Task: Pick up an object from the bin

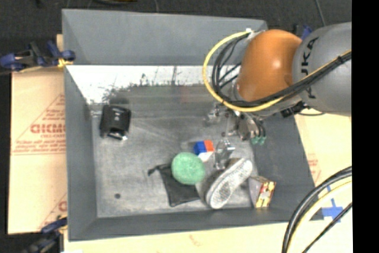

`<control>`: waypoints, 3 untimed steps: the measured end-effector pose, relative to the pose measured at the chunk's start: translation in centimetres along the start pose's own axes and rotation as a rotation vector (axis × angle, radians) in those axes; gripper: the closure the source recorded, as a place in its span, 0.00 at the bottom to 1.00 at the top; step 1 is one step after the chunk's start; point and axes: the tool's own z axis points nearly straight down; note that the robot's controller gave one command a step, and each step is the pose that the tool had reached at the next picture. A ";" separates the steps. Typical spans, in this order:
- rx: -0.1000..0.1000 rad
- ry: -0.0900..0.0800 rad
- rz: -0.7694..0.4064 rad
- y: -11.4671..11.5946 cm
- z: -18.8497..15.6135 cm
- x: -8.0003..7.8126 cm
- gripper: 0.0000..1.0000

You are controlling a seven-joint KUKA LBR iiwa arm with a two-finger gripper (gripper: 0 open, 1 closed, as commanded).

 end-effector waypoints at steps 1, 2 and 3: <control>0.000 0.000 0.000 0.0 0.0 0.0 0.00; 0.001 0.003 -0.297 3.5 8.5 1.6 1.00; 0.001 0.003 -0.296 3.5 8.5 1.6 1.00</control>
Offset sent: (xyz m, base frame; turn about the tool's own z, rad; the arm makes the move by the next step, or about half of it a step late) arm -0.0201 0.0349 -0.0877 -0.2996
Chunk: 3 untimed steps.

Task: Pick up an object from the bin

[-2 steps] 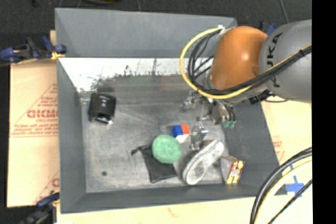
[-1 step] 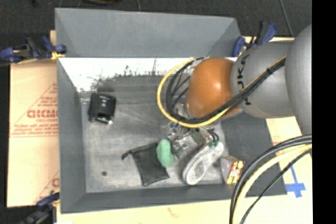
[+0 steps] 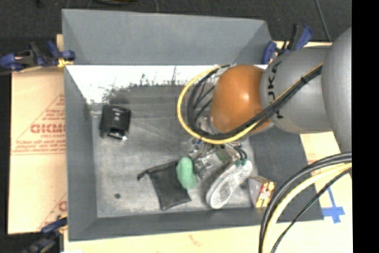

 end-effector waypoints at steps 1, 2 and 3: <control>0.000 0.003 -0.043 1.5 -2.2 -0.2 1.00; -0.003 0.004 -0.073 1.8 -7.2 -0.3 1.00; -0.001 0.000 -0.241 -0.1 -7.3 3.5 0.00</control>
Offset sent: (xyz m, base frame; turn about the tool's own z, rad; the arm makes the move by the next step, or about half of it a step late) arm -0.0038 0.0085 0.1526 -0.0904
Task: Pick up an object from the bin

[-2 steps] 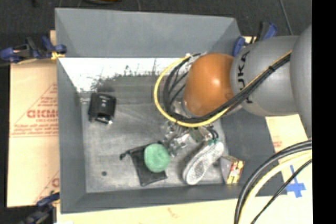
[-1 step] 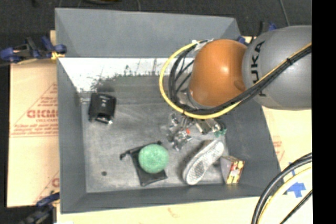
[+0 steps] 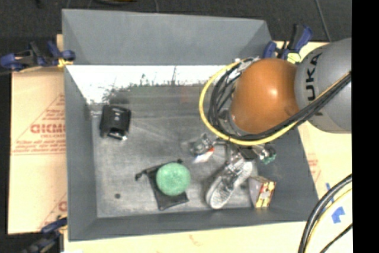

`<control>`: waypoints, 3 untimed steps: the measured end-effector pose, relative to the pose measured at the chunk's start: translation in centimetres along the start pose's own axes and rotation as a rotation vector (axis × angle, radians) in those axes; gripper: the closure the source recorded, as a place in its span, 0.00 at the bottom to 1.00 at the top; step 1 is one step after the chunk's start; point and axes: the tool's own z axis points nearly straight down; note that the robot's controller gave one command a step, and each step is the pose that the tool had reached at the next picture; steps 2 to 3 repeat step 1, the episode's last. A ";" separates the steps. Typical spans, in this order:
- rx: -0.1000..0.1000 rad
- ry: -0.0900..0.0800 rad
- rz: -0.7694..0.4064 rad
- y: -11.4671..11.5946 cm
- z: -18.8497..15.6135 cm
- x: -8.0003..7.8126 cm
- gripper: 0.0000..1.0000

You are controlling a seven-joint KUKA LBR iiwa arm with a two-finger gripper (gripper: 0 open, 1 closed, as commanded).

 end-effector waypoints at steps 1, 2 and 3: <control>0.001 -0.002 0.000 0.0 -0.1 -0.1 0.00; 0.001 -0.002 0.000 0.0 -0.1 -0.1 0.00; 0.001 -0.002 0.000 0.0 -0.1 -0.1 0.00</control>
Offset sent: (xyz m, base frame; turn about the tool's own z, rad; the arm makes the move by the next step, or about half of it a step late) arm -0.0178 -0.0153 -0.0754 -0.1188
